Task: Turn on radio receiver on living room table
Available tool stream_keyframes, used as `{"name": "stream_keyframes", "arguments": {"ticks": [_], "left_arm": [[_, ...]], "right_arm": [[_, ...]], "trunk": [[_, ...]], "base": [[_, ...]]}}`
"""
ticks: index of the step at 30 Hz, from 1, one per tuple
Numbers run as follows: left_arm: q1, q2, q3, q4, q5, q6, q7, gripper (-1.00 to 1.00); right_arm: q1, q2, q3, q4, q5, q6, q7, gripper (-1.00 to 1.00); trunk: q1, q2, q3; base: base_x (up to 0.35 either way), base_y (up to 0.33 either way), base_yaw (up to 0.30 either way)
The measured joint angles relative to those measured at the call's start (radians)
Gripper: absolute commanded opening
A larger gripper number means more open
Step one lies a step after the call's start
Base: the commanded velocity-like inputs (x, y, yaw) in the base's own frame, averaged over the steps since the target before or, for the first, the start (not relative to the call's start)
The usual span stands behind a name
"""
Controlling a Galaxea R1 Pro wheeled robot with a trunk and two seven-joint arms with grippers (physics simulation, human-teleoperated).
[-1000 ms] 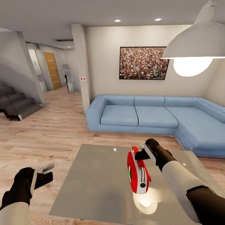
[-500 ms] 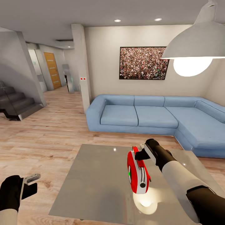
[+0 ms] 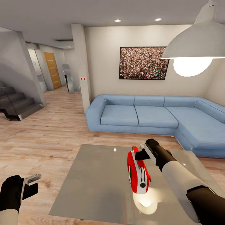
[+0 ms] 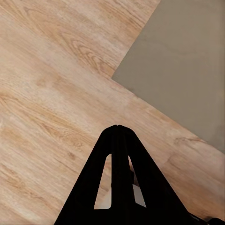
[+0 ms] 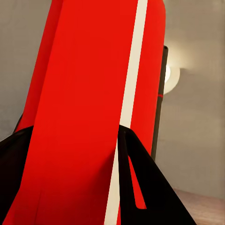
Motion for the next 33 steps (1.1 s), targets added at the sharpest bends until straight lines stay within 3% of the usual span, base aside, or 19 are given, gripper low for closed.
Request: {"name": "stream_keyframes", "arguments": {"ticks": [33], "left_arm": [[0.000,0.001,0.000,-0.001,0.000,0.001,-0.001,-1.00]], "right_arm": [[0.000,0.000,-0.004,-0.003,0.003,-0.002,-0.001,-1.00]], "trunk": [[0.000,0.000,0.000]], "base": [[0.000,0.000,0.059]]}}
